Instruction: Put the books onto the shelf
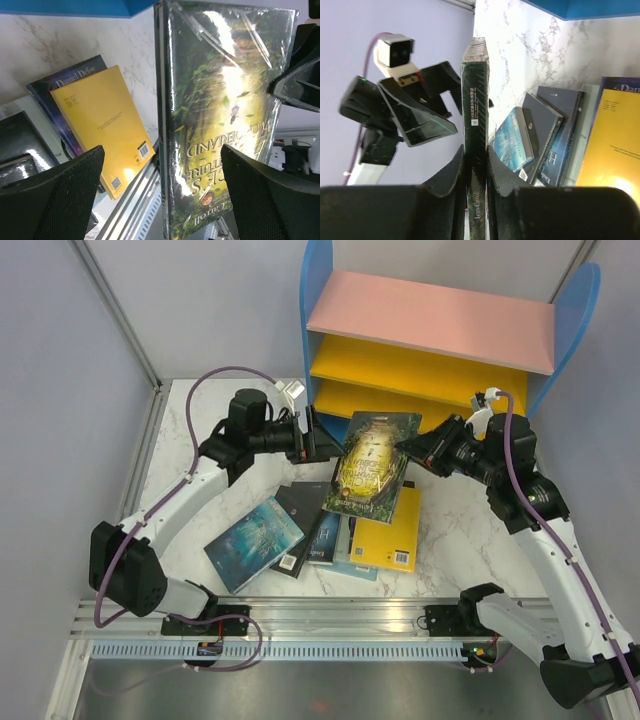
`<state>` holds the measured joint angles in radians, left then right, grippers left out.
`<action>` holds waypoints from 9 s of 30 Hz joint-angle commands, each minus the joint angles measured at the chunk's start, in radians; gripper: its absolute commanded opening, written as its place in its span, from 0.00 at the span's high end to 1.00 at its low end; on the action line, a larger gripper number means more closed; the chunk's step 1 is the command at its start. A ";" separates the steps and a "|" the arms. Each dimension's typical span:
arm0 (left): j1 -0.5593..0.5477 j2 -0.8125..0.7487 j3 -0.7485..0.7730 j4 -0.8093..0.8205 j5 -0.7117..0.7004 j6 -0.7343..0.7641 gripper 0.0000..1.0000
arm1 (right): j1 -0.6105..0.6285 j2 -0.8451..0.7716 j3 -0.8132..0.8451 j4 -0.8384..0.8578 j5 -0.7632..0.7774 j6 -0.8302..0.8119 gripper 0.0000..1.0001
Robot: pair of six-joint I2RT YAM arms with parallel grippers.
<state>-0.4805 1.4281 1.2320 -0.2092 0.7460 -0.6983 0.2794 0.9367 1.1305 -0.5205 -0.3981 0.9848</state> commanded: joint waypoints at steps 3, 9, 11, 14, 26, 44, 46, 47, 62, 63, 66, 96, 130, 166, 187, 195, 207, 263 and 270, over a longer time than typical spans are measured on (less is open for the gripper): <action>0.016 -0.058 -0.126 0.301 0.139 -0.188 0.00 | 0.001 0.005 0.055 0.191 -0.076 0.120 1.00; 0.016 -0.055 -0.242 0.736 0.214 -0.443 0.00 | 0.001 -0.004 0.009 0.255 -0.090 0.173 1.00; 0.016 -0.031 -0.258 0.917 0.251 -0.556 0.09 | 0.000 -0.013 -0.011 0.279 -0.085 0.192 1.00; 0.016 0.018 -0.261 1.142 0.294 -0.710 0.25 | 0.001 -0.021 -0.051 0.325 -0.076 0.224 1.00; 0.013 0.089 -0.171 1.207 0.322 -0.818 0.98 | 0.001 0.019 -0.081 0.427 -0.100 0.247 0.93; 0.013 0.081 -0.019 0.769 0.066 -0.563 0.98 | 0.104 -0.111 -0.264 0.459 -0.070 0.321 0.53; 0.013 0.086 -0.016 0.768 0.072 -0.564 0.98 | 0.116 -0.102 -0.259 0.462 -0.068 0.316 0.70; 0.013 0.089 -0.012 0.768 0.073 -0.564 0.98 | 0.118 -0.098 -0.249 0.462 -0.067 0.313 0.76; 0.180 -0.146 0.058 0.302 0.141 -0.267 0.25 | 0.121 0.178 0.387 0.206 -0.021 0.069 1.00; 0.203 -0.159 0.057 0.285 0.144 -0.257 0.23 | 0.119 0.215 0.417 0.200 -0.021 0.066 1.00; 0.227 -0.201 0.038 0.232 0.147 -0.233 0.17 | 0.109 0.284 0.506 0.188 -0.016 0.061 1.00; 0.229 -0.367 -0.031 -0.045 0.085 -0.115 0.16 | -0.005 1.070 1.270 0.168 0.140 0.103 0.62; -0.170 -0.048 -0.132 -0.072 -0.129 -0.053 0.21 | -0.097 -0.125 -0.326 -0.183 -0.010 -0.186 0.04; -0.371 0.387 -0.075 0.169 -0.053 -0.193 0.31 | -0.098 -0.237 -0.735 0.045 -0.131 -0.015 0.50; -0.244 0.250 -0.051 -0.150 -0.260 0.051 0.31 | -0.097 -0.178 -0.640 -0.131 0.033 -0.116 0.14; -0.253 0.328 -0.051 -0.153 -0.257 0.074 0.32 | -0.097 -0.061 -0.606 -0.113 0.081 -0.158 0.13; -0.412 0.448 0.101 -0.133 -0.198 0.029 0.33 | -0.098 -0.061 -0.635 -0.007 0.036 -0.127 0.13; -0.004 -0.147 -0.155 -0.150 -0.120 -0.047 0.21 | -0.097 0.431 0.805 -0.038 -0.087 -0.114 1.00; -0.004 -0.172 -0.155 -0.150 -0.125 -0.061 0.21 | -0.100 0.858 1.294 0.035 -0.064 -0.019 1.00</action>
<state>-0.4885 1.2949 1.0721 -0.3656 0.6289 -0.7761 0.1810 1.6829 2.2799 -0.5953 -0.4698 0.8948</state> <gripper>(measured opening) 0.783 0.222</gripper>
